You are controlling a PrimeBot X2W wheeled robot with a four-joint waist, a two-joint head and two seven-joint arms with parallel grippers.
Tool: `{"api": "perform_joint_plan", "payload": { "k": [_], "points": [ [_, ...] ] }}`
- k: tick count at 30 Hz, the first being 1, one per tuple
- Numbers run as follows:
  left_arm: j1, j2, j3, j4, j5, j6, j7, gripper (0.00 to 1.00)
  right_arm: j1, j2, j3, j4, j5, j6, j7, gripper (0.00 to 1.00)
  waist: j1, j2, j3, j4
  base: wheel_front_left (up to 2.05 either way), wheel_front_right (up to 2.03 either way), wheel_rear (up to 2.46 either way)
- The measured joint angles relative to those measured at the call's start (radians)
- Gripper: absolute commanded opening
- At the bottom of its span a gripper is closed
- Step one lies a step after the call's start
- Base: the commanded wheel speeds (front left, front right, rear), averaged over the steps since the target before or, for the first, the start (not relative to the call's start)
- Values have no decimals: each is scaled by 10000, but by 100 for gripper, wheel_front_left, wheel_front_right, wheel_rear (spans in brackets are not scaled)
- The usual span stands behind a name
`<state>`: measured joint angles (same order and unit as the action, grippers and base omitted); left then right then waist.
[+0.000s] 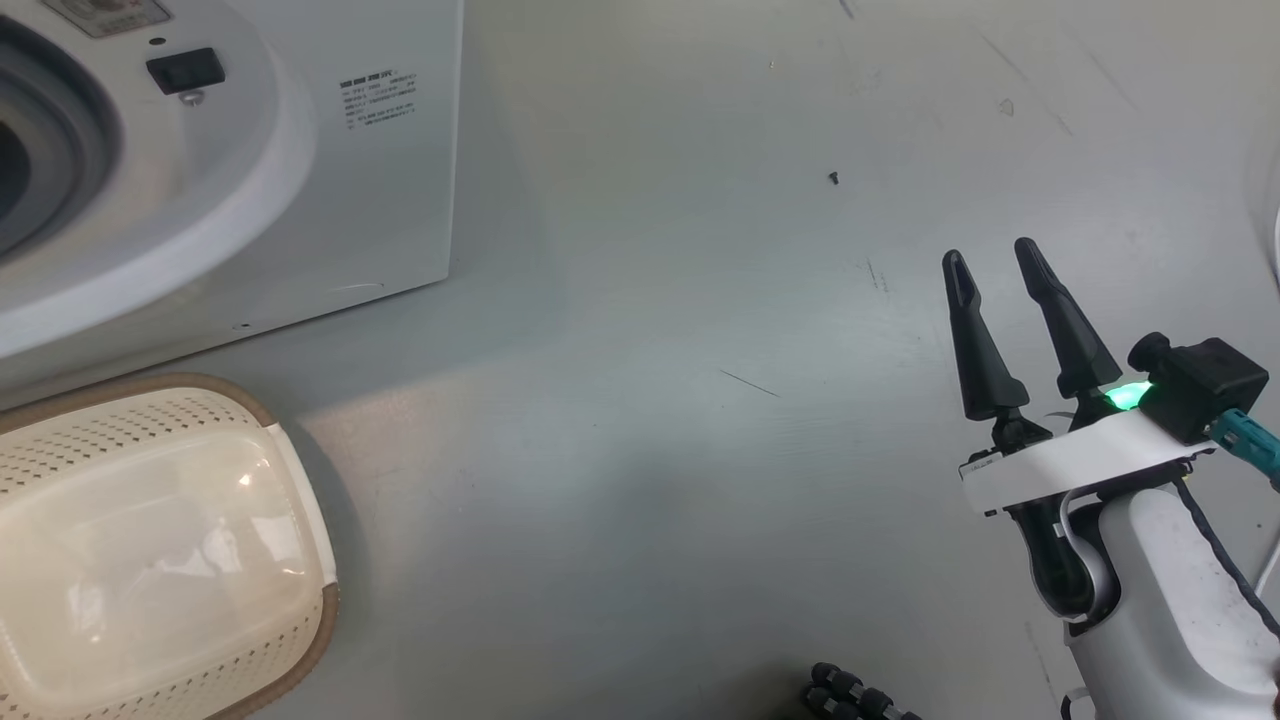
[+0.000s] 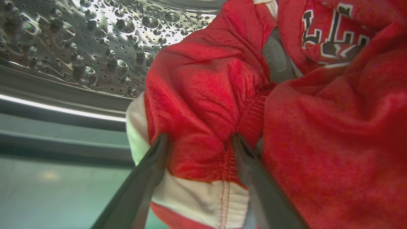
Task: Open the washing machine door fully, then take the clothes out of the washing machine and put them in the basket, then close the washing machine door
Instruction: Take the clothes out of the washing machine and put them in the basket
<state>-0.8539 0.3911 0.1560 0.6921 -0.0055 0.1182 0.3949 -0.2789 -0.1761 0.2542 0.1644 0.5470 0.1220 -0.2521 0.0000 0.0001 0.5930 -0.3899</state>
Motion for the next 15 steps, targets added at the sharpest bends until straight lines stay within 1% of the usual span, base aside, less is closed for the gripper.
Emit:
{"api": "perform_joint_plan", "payload": {
  "k": [1,2,3,4,5,6,15],
  "points": [
    [-40,-13,23,33,0,0,15,100,0,0,-10,-2,0,0,0,100,0,0,4,4,0,0,0],
    [-80,-31,38,65,0,0,27,96,0,0,-21,-2,0,0,0,100,0,0,8,9,0,0,0],
    [-117,-65,88,86,0,0,52,75,-1,-2,-36,-2,0,0,0,100,0,0,11,14,0,0,0],
    [-144,-105,125,104,0,0,59,47,-2,-2,-46,-4,0,0,0,100,0,0,15,21,0,0,0],
    [-164,-151,140,117,0,2,61,27,-2,-8,-50,-4,0,0,0,100,0,0,18,28,0,0,0],
    [-183,-199,153,130,0,0,63,0,-3,-13,-52,-4,0,0,0,100,0,0,20,35,0,0,0],
    [-222,-301,-31,265,259,0,-88,0,-15,-59,-155,0,0,0,0,100,0,0,-6,124,0,0,0]
  ]
}}
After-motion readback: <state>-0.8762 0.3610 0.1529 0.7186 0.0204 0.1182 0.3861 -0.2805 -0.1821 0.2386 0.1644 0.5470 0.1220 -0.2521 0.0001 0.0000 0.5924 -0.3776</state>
